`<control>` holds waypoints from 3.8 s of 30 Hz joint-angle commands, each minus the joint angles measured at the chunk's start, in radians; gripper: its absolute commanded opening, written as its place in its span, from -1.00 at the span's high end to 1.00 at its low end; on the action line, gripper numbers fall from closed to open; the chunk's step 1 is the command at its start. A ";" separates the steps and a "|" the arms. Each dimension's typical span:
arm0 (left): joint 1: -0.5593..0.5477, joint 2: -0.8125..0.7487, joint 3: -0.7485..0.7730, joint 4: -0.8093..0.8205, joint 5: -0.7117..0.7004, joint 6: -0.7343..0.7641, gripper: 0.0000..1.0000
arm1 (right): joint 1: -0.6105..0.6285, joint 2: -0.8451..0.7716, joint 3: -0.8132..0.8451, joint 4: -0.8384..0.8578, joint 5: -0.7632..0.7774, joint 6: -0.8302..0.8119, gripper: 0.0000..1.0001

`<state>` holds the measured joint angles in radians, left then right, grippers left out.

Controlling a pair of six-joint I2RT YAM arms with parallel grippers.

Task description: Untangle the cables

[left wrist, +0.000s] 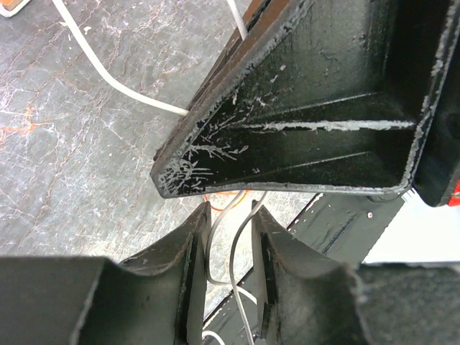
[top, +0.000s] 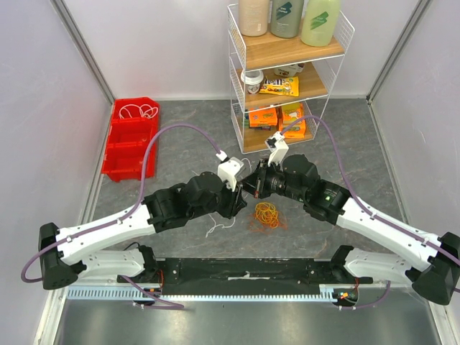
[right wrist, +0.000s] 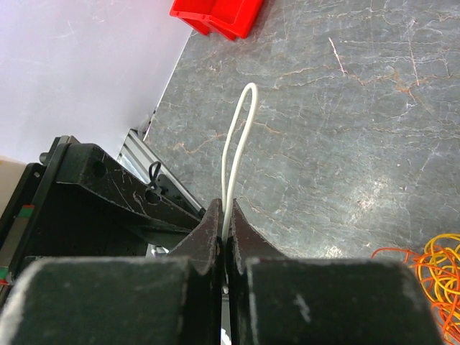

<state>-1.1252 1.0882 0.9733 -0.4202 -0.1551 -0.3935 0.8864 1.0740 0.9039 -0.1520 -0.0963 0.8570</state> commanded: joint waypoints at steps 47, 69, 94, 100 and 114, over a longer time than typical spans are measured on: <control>0.959 0.350 0.273 0.155 -0.234 -0.556 0.96 | -0.004 -0.279 -0.060 -0.356 0.406 -0.185 -0.82; 1.176 1.216 0.824 1.063 -0.475 0.188 0.97 | -0.018 -0.302 -0.085 -0.319 0.445 -0.237 -0.83; 1.286 1.320 1.099 0.276 -0.134 -0.499 0.96 | -0.055 -0.278 -0.128 -0.247 0.359 -0.182 -0.83; 1.300 1.339 1.114 0.271 0.047 -0.585 0.96 | -0.056 -0.298 -0.140 -0.247 0.363 -0.179 -0.82; 1.361 1.411 1.154 0.255 0.227 -0.749 0.95 | -0.058 -0.321 -0.151 -0.248 0.353 -0.182 -0.82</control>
<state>0.2253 2.4943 2.0960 -0.1562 0.0364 -1.0859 0.8337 0.7654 0.7578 -0.4240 0.2634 0.6659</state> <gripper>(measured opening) 0.025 0.913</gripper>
